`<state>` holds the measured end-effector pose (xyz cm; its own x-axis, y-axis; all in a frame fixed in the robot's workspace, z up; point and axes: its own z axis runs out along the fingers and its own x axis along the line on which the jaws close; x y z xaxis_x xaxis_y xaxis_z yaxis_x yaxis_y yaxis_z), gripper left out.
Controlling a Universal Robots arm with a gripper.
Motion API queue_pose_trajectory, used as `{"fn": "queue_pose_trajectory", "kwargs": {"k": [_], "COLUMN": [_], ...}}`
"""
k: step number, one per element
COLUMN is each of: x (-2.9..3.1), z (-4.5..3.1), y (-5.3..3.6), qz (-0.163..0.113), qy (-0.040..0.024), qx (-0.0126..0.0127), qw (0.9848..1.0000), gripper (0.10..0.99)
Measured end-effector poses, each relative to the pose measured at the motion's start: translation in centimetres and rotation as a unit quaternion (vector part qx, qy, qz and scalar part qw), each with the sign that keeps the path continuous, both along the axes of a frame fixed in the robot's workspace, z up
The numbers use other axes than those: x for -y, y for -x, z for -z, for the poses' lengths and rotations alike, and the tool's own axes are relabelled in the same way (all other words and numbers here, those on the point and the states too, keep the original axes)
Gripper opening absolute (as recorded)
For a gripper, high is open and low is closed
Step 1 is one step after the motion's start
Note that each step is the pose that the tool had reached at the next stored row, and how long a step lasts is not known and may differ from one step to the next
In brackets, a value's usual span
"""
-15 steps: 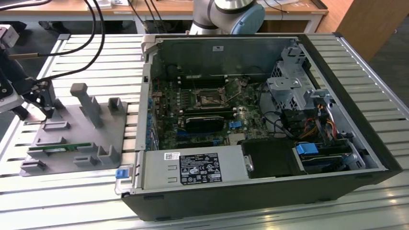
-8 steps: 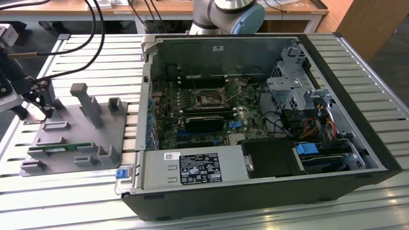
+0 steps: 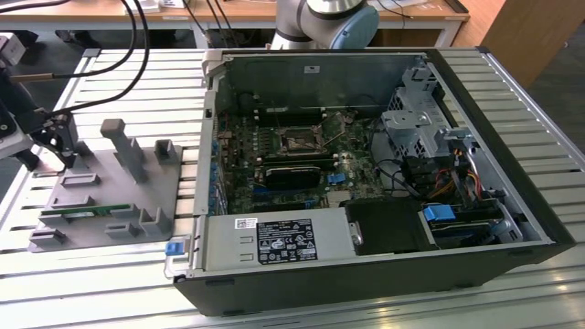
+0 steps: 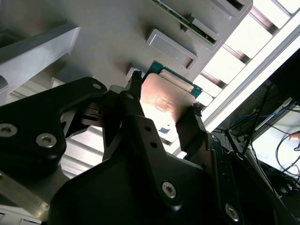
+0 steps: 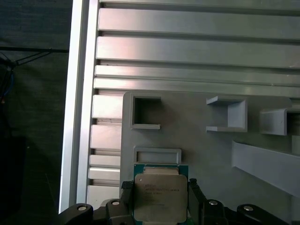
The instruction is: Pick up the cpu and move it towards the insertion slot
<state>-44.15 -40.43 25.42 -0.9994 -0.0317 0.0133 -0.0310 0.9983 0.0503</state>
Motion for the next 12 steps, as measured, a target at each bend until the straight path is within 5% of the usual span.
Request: {"fn": "queue_pose_trajectory", "kwargs": {"k": [12], "x": [0.0], "z": [-0.61], "y": [0.0], "qz": [0.0], "qy": [0.0], "qx": [0.0], "qw": [1.0], "gripper": [0.545]}}
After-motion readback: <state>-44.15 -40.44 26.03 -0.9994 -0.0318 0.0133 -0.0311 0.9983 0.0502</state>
